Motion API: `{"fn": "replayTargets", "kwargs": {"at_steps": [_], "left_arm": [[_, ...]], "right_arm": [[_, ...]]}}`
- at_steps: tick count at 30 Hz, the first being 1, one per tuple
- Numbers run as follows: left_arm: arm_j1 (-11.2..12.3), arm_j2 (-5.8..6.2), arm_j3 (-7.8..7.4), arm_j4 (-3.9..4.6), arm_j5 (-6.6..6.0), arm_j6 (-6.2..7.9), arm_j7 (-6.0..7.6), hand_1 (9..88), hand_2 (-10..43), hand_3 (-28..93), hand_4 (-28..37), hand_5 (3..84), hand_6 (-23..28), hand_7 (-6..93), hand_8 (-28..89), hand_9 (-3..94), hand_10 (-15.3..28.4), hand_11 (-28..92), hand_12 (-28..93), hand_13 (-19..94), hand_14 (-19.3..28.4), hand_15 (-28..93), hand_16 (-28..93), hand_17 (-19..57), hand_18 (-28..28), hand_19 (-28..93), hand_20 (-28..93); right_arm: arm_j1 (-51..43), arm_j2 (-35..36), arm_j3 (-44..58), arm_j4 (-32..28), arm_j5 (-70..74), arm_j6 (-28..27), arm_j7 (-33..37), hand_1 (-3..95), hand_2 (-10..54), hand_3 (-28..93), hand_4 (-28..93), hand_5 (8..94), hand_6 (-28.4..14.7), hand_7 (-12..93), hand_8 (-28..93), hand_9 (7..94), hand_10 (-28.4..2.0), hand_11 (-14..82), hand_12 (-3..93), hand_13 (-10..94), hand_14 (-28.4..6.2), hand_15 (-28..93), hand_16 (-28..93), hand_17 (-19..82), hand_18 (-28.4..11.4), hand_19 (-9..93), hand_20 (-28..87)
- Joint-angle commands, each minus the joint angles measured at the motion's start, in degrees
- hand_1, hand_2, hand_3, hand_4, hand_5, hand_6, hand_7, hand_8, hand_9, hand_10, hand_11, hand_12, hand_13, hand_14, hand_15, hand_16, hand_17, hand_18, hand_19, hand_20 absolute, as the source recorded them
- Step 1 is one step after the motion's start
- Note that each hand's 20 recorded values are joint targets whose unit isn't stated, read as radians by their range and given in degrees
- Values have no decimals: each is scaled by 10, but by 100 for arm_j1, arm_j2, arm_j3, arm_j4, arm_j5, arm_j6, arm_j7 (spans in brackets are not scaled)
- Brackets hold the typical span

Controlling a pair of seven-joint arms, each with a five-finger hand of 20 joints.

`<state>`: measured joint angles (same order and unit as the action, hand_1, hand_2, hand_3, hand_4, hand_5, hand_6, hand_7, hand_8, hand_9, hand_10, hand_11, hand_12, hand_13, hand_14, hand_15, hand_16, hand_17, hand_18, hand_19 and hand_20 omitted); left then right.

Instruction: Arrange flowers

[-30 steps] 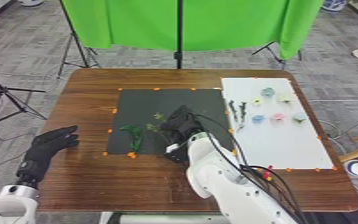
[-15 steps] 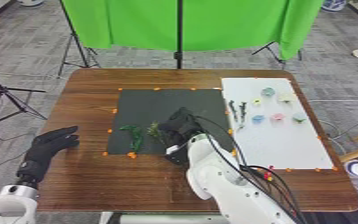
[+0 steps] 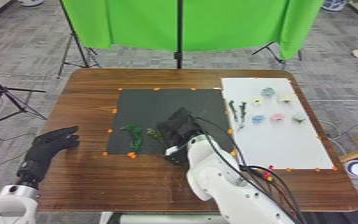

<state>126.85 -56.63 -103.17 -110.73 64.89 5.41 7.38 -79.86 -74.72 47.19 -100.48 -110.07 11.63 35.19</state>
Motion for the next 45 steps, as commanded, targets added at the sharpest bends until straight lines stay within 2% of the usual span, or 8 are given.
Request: {"fn": "replayTargets", "kwargs": {"at_steps": [1, 8, 19, 26, 45], "left_arm": [[113, -69, -79, -21, 20, -33, -47, 326, 19, 689, -195, 489, 51, 136, -59, 476, 143, 217, 134, 401, 196, 282, -9, 94, 147, 227, 264], [48, -67, -54, 13, 25, -64, -23, 325, 26, 680, -192, 484, 53, 135, -62, 477, 141, 218, 133, 402, 196, 280, -7, 94, 148, 229, 265], [128, -94, -117, -20, 15, -42, -20, 326, 32, 670, -186, 480, 52, 137, -64, 474, 141, 218, 130, 405, 194, 279, -5, 94, 148, 230, 266], [74, -96, -68, -6, 28, -49, -6, 327, 39, 659, -181, 477, 52, 138, -66, 473, 140, 220, 129, 406, 194, 278, -3, 95, 148, 230, 267], [52, -81, -51, 18, 22, -76, -16, 331, 64, 618, -160, 463, 55, 127, -68, 464, 145, 217, 122, 411, 192, 277, -1, 95, 151, 236, 271]], "right_arm": [[-285, 101, 69, -135, -614, -92, -163, 340, -48, 615, -105, 823, -48, 270, -81, 934, -137, 301, 220, 937, -21, 550, 187, 738, -76, 859, 386], [-447, 138, 142, -287, -435, -74, -211, 321, -32, 617, -106, 826, -47, 274, -84, 936, -136, 305, 221, 937, -24, 559, 184, 734, -81, 877, 370], [-948, 440, 434, -848, -423, -184, -282, 304, -20, 620, -103, 829, -43, 279, -84, 937, -136, 312, 222, 937, -26, 571, 184, 729, -89, 906, 348], [-976, 402, 351, -867, -406, -344, -293, 303, -18, 620, -103, 831, -42, 281, -84, 937, -137, 318, 220, 937, -27, 576, 182, 727, -91, 919, 332], [-850, 314, 235, -783, -148, -371, -324, 296, -15, 637, -106, 831, -41, 278, -81, 937, -140, 315, 216, 937, -35, 577, 178, 720, -101, 932, 315]]}}
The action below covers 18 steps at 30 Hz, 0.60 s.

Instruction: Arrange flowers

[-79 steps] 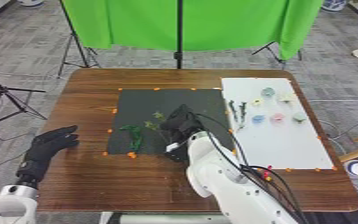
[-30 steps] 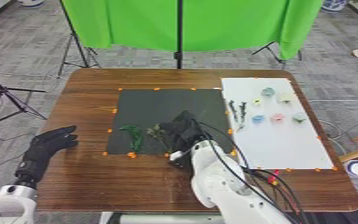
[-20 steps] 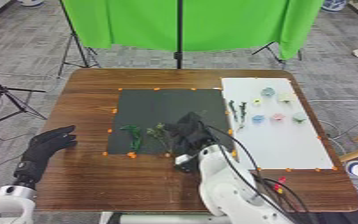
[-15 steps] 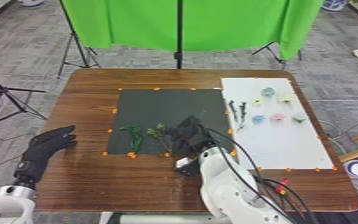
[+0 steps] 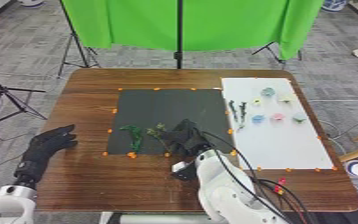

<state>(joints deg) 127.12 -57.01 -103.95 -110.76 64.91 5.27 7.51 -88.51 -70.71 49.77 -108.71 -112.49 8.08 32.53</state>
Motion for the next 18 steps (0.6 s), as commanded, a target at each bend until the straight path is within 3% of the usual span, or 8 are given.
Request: {"fn": "replayTargets", "kwargs": {"at_steps": [1, 18], "left_arm": [[24, -45, 27, 22, 22, -65, -29, 331, 64, 618, -160, 463, 55, 126, -69, 464, 145, 217, 122, 411, 192, 277, -1, 95, 151, 237, 271], [-19, -45, 69, 53, 20, -112, -50, 334, 70, 605, -154, 460, 57, 122, -69, 463, 144, 216, 121, 412, 192, 273, 1, 96, 151, 238, 272]], "right_arm": [[16, -91, -20, 40, 139, -22, -46, 296, -15, 637, -106, 831, -41, 277, -81, 937, -141, 314, 216, 937, -35, 576, 178, 719, -101, 932, 315], [15, -149, 31, 211, 216, -178, -200, 284, -1, 639, -111, 812, -37, 262, -84, 922, -145, 253, 211, 937, -50, 514, 190, 687, -116, 929, 276]]}}
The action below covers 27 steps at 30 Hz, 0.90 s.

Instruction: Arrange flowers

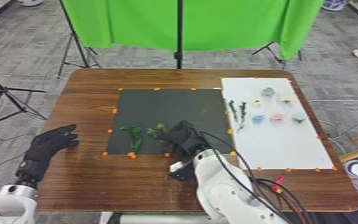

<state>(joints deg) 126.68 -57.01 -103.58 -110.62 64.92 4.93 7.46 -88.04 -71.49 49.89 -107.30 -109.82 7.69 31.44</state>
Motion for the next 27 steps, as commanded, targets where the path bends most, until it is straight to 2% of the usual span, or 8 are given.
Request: {"fn": "replayTargets", "kwargs": {"at_steps": [1, 20, 25, 27], "left_arm": [[18, -42, 38, 41, 19, -76, -46, 334, 71, 605, -154, 460, 57, 122, -69, 462, 144, 215, 120, 411, 193, 273, 1, 96, 151, 238, 272], [-1, -60, 57, 49, 20, -59, -12, 335, 76, 593, -146, 456, 58, 122, -69, 460, 144, 214, 119, 414, 191, 272, 3, 97, 152, 238, 273], [25, -88, 39, 36, 17, -54, -7, 331, 72, 600, -146, 458, 56, 124, -68, 463, 143, 217, 122, 416, 191, 273, 3, 97, 152, 238, 273], [24, -85, 40, 36, 17, -52, -5, 328, 68, 608, -147, 463, 54, 128, -67, 466, 144, 218, 122, 417, 191, 273, 3, 97, 151, 238, 273]], "right_arm": [[-33, -75, 21, 73, -64, -149, -107, 279, 1, 640, -111, 810, -36, 261, -84, 919, -145, 243, 208, 937, -51, 509, 192, 684, -117, 928, 273], [23, -40, 93, 14, 46, -29, -338, 260, 12, 641, -115, 782, -30, 236, -85, 888, -148, 188, 199, 937, -59, 455, 222, 651, -133, 932, 260], [6, 54, 341, -357, 378, 209, -556, 257, 12, 645, -115, 781, -31, 235, -85, 890, -148, 197, 204, 937, -59, 456, 227, 649, -135, 932, 268], [166, 264, 387, -504, 455, 518, -639, 259, 6, 646, -114, 782, -31, 235, -85, 890, -146, 206, 208, 937, -58, 458, 231, 648, -136, 932, 274]]}}
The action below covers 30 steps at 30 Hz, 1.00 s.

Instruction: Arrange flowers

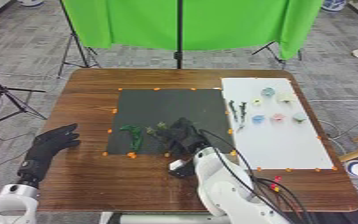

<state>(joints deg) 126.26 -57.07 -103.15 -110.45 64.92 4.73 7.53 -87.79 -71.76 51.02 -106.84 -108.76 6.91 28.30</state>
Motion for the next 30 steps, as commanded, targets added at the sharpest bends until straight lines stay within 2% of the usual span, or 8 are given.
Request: {"fn": "replayTargets", "kwargs": {"at_steps": [1, 5, 9, 13, 15, 17, 20, 30], "left_arm": [[63, -72, -4, 19, 12, -28, -10, 326, 66, 612, -149, 464, 53, 131, -67, 468, 144, 217, 123, 417, 191, 273, 3, 97, 151, 237, 273], [59, -56, -8, 7, 8, -1, 3, 322, 60, 626, -156, 465, 50, 137, -68, 471, 143, 217, 125, 418, 190, 272, 2, 98, 150, 234, 272], [89, -61, -16, -11, 4, 23, 0, 320, 53, 640, -163, 467, 48, 141, -69, 471, 141, 218, 127, 417, 189, 271, 1, 99, 149, 233, 271], [70, -63, -5, -6, 4, 4, -7, 322, 51, 643, -168, 467, 48, 143, -70, 470, 139, 219, 127, 415, 189, 271, 0, 99, 149, 230, 270], [41, -56, 8, 2, 7, -3, -10, 322, 50, 644, -168, 467, 49, 143, -69, 469, 138, 219, 127, 414, 189, 271, 0, 99, 148, 229, 269], [41, -54, -3, -5, 16, -18, -23, 323, 49, 645, -168, 468, 49, 142, -69, 468, 138, 220, 127, 413, 189, 271, -1, 99, 148, 228, 269], [44, -44, -8, -12, 12, -16, -33, 323, 48, 646, -169, 468, 50, 140, -69, 468, 138, 220, 126, 412, 189, 272, -1, 99, 148, 228, 269], [10, -16, 19, 1, 8, -60, -69, 325, 46, 649, -171, 471, 51, 140, -68, 467, 139, 221, 125, 410, 189, 273, -2, 98, 148, 228, 270]], "right_arm": [[244, 399, 320, -599, 327, 709, -313, 262, 0, 647, -113, 782, -31, 236, -85, 889, -145, 211, 211, 937, -58, 459, 233, 647, -137, 932, 278], [629, 770, 662, -553, 95, 967, -185, 281, -39, 659, -114, 778, -31, 241, -86, 884, -140, 242, 225, 937, -51, 479, 255, 641, -142, 932, 316], [983, 1006, 961, -233, -560, 800, 242, 294, -58, 653, -110, 776, -34, 232, -88, 884, -136, 284, 240, 937, -42, 495, 271, 636, -146, 932, 378], [1272, 1099, 1064, 216, -1414, 54, 724, 296, -78, 646, -108, 778, -36, 217, -85, 885, -134, 330, 254, 937, -38, 524, 281, 633, -154, 932, 465], [1380, 1146, 1002, 431, -1620, -106, 866, 296, -81, 644, -109, 778, -38, 207, -85, 885, -133, 338, 257, 937, -37, 530, 282, 633, -154, 932, 481], [1440, 1127, 1005, 562, -1716, -563, 992, 295, -82, 641, -109, 779, -39, 195, -83, 885, -134, 346, 259, 937, -36, 543, 283, 635, -154, 932, 494], [1522, 1108, 915, 748, -1804, -957, 1114, 297, -84, 635, -110, 781, -41, 189, -80, 888, -134, 353, 260, 937, -34, 554, 282, 643, -150, 932, 513], [1542, 1103, 839, 1132, -2032, -1473, 1362, 298, -84, 626, -108, 794, -46, 180, -76, 897, -136, 354, 260, 937, -32, 570, 268, 658, -143, 932, 519]]}}
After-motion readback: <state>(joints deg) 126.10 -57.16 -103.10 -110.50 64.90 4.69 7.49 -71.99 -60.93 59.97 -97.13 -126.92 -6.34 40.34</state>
